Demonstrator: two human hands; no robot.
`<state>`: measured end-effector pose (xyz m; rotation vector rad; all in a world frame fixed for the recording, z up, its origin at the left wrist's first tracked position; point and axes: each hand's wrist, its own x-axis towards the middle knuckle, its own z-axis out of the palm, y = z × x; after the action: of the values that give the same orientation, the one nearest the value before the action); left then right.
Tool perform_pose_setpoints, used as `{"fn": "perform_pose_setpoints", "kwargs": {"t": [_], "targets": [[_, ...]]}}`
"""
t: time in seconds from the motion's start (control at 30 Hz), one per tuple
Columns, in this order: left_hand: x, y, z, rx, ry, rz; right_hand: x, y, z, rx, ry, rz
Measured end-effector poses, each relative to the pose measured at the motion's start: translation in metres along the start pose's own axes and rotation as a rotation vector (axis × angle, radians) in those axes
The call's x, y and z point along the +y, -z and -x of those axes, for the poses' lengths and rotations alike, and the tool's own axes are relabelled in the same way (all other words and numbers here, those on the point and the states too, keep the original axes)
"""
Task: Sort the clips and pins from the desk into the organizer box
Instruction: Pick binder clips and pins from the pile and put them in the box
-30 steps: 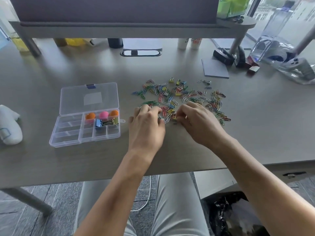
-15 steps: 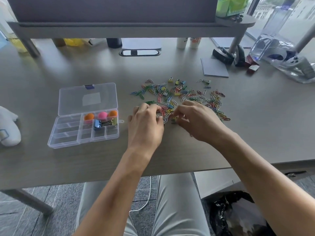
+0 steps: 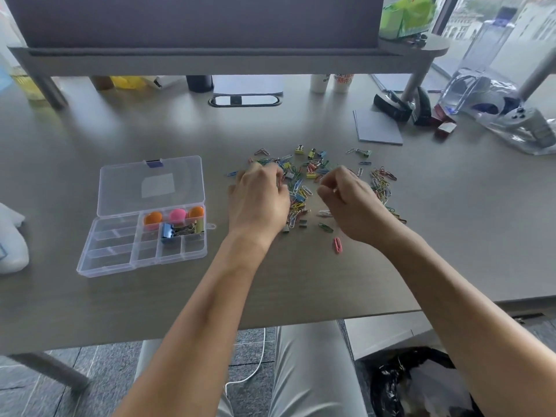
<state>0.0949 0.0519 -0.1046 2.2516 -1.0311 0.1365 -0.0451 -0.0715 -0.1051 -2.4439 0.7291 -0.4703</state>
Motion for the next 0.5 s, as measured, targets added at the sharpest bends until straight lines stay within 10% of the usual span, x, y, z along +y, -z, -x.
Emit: {"fn": "perform_pose_setpoints", "kwargs": {"t": [0.37,0.5], "targets": [[0.008,-0.021,-0.086,-0.173,-0.043,-0.186,-0.006,0.011,-0.054,-0.018,-0.614,-1.059],[0.008,-0.024,-0.096,-0.296,-0.08,-0.229,-0.003,0.008,-0.068,0.046,-0.549,-0.867]]}}
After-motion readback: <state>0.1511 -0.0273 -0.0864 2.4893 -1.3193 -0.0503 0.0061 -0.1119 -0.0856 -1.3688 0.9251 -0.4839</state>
